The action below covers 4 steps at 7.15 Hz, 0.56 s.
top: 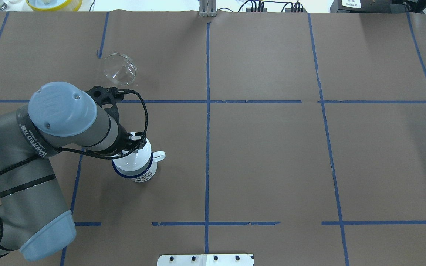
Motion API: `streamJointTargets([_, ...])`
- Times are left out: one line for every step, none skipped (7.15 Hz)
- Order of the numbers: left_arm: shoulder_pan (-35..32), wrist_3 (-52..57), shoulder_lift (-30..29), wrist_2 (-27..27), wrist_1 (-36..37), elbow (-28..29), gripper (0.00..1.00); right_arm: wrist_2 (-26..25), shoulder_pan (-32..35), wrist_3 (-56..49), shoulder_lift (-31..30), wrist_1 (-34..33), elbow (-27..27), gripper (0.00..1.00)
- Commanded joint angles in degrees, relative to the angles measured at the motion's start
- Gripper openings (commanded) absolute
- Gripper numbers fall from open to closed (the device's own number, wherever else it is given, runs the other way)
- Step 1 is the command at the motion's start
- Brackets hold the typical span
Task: Remove funnel from cup
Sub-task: 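Lower the white funnel into the mug with the left gripper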
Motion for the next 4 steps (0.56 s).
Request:
streamJointTargets([0.0, 0.3, 0.2, 0.0, -0.2, 0.3, 0.0, 0.0, 0.0, 0.0, 0.0, 0.0, 0.0, 1.0])
streamJointTargets([0.0, 0.3, 0.4, 0.0, -0.2, 0.3, 0.0, 0.0, 0.0, 0.0, 0.0, 0.0, 0.0, 1.0])
streamJointTargets([0.0, 0.4, 0.5, 0.0, -0.2, 0.2, 0.0, 0.0, 0.0, 0.0, 0.0, 0.0, 0.0, 1.0])
streamJointTargets([0.1, 0.3, 0.5, -0.1, -0.1, 0.2, 0.0, 0.0, 0.0, 0.0, 0.0, 0.0, -0.1, 1.0])
